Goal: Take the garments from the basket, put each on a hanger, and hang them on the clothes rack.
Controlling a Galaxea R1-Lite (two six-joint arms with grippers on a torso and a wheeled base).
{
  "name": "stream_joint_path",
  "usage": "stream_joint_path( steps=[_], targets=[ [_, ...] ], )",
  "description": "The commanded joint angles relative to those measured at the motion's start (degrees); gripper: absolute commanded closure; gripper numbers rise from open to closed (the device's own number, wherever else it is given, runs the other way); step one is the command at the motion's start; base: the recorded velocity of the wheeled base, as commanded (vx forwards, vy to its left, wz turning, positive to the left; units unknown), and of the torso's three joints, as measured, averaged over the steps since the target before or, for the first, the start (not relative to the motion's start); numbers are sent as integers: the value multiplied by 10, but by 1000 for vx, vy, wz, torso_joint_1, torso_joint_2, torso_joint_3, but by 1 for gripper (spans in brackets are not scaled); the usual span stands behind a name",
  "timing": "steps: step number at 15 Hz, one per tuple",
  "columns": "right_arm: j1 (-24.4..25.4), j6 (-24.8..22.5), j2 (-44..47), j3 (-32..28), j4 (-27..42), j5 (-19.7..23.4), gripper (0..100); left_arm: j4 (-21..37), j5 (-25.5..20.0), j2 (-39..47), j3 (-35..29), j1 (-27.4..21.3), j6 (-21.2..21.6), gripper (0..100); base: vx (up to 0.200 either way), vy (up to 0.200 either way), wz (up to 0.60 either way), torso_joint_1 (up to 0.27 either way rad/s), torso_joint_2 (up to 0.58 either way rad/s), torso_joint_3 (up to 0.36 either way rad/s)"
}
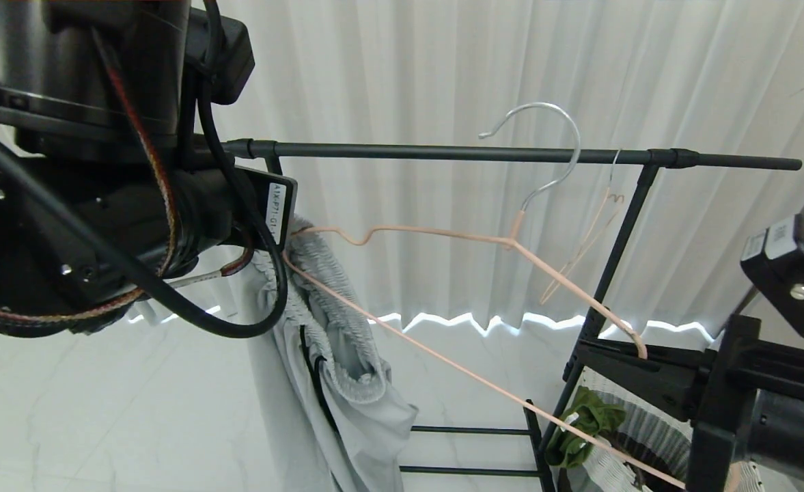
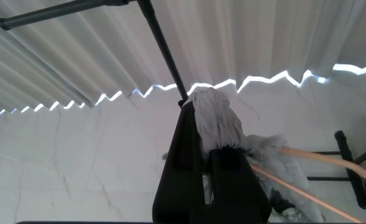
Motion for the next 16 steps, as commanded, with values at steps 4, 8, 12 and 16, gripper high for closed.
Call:
stream_joint_path(
  steps=[4, 8, 12, 16],
  targets=[
    [-2, 12, 58, -27, -51, 0, 100, 0, -1, 14, -14, -2, -17, 100, 0, 0, 0, 0, 0, 0],
    [41, 21, 65, -14, -55, 0, 100, 0, 0, 32, -52, 16, -20, 100, 0, 0, 0, 0, 0, 0],
    [44, 39, 74, -20, -61, -16, 100, 0, 0, 35, -54, 20, -21, 100, 0, 0, 0, 0, 0, 0],
    [43, 71, 84, -28, -94, -82, 100, 0, 1, 35, -51, 21, -21, 100, 0, 0, 0, 0, 0, 0]
  ],
)
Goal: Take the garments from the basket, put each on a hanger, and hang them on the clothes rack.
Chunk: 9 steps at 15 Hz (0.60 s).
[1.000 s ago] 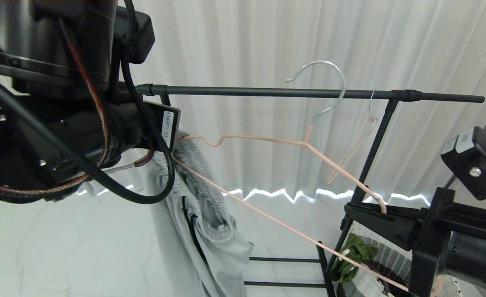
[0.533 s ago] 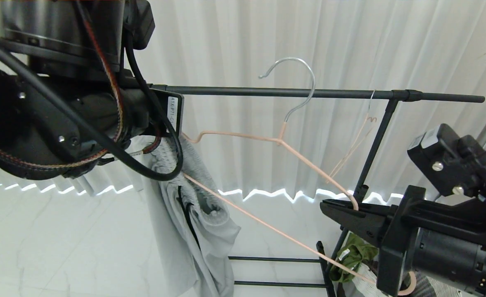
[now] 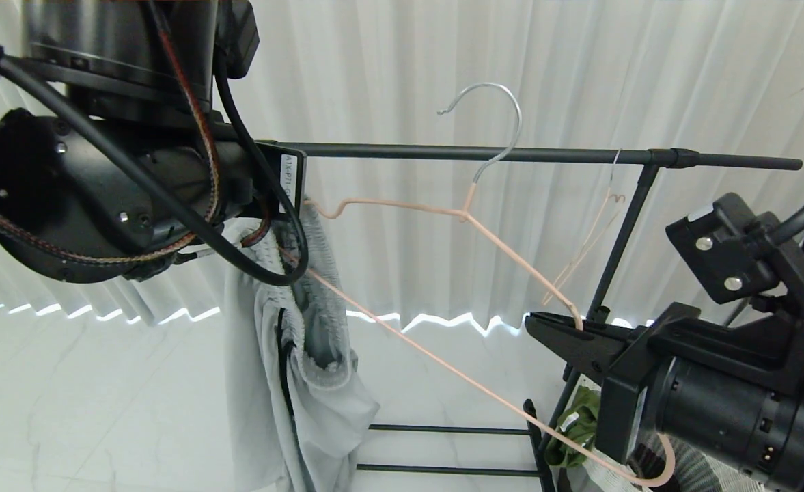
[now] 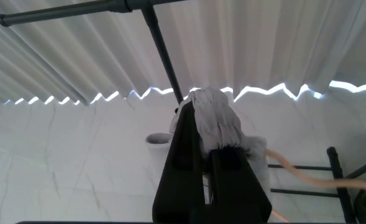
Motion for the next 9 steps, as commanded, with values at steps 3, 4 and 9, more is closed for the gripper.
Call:
stream_joint_path(
  steps=[3, 4, 9],
  targets=[
    [0, 10, 2, -1, -17, -25, 100, 0, 5, 0, 2, 0, -1, 100, 0, 0, 0, 0, 0, 0],
    [1, 10, 1, -2, -22, -26, 100, 0, 10, 1, 0, 0, -5, 100, 0, 0, 0, 0, 0, 0],
    [33, -10, 12, -7, -33, -26, 100, 0, 11, -2, 2, -17, -11, 100, 0, 0, 0, 0, 0, 0]
  ],
)
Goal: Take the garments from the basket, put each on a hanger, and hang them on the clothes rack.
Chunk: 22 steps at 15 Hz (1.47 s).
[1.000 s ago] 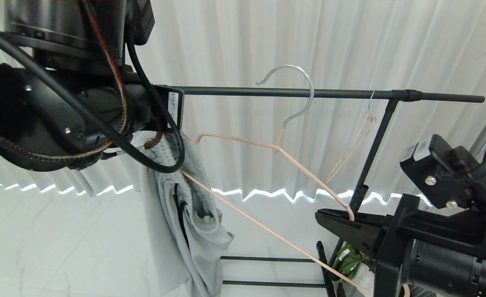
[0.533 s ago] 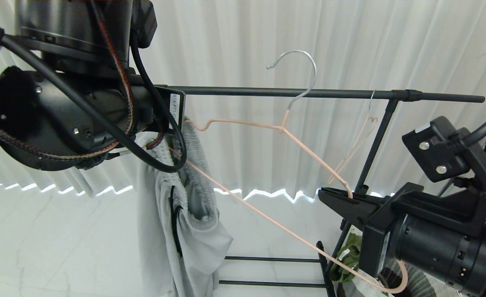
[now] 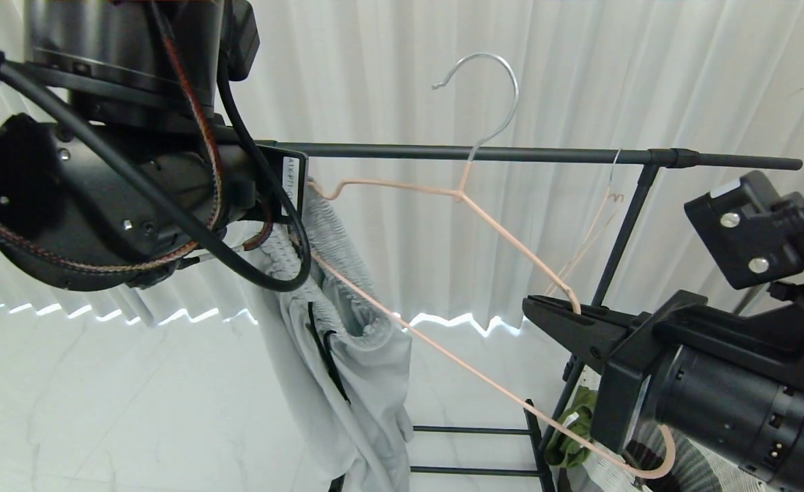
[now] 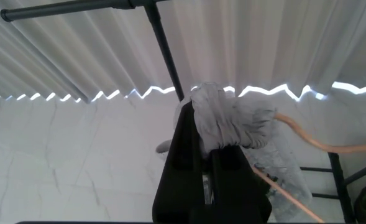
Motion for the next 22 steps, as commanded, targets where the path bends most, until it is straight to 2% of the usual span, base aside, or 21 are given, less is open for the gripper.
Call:
stream_joint_path(
  steps=[1, 6, 12, 22],
  targets=[
    [8, 1, 14, 1, -1, 1, 100, 0, 0, -3, -2, -10, 0, 100, 0, 0, 0, 0, 0, 0],
    [7, 1, 77, -5, -62, 1, 100, 0, 0, -25, -4, -53, 0, 100, 0, 0, 0, 0, 0, 0],
    [7, 1, 91, -18, -62, 1, 100, 0, 0, -34, -5, -109, 0, 100, 0, 0, 0, 0, 0, 0],
    [11, -1, 179, -98, -79, 5, 100, 0, -1, -41, -19, -167, 0, 100, 0, 0, 0, 0, 0, 0]
  ],
)
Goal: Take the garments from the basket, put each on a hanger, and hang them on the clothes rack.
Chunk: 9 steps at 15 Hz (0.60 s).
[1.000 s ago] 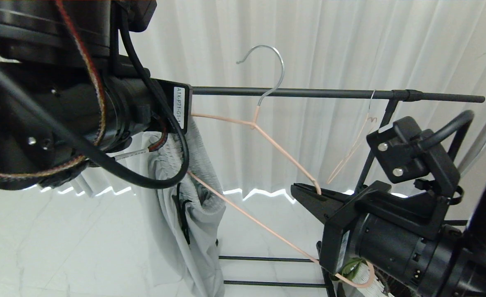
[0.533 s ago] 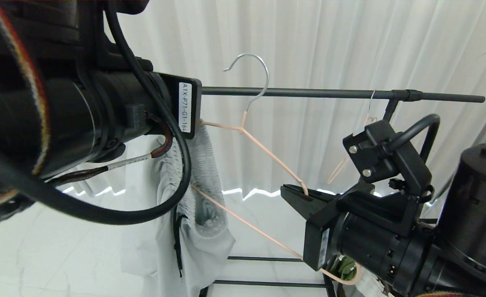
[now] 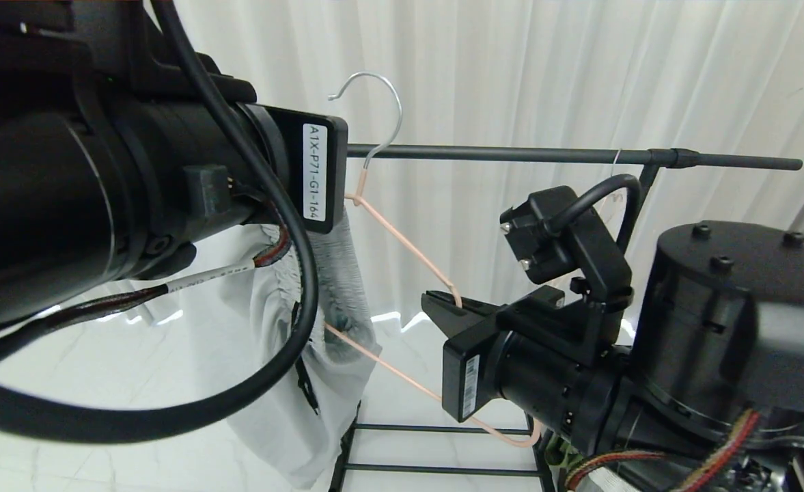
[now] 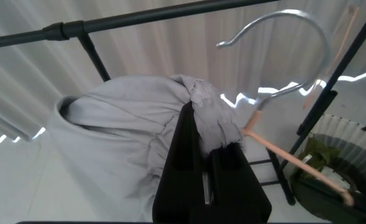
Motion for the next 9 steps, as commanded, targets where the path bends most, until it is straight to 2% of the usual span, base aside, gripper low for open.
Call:
stream_joint_path(
  steps=[1, 5, 9],
  targets=[
    [1, 1, 21, -9, -1, 0, 100, 0, -1, 1, -5, -10, 0, 100, 0, 0, 0, 0, 0, 0],
    [1, 1, 39, -35, -1, 2, 100, 0, -1, 5, 1, -52, -15, 100, 0, 0, 0, 0, 0, 0],
    [0, 2, 28, -20, 0, -1, 100, 0, 0, -8, 0, -33, -15, 100, 0, 0, 0, 0, 0, 0]
  ],
)
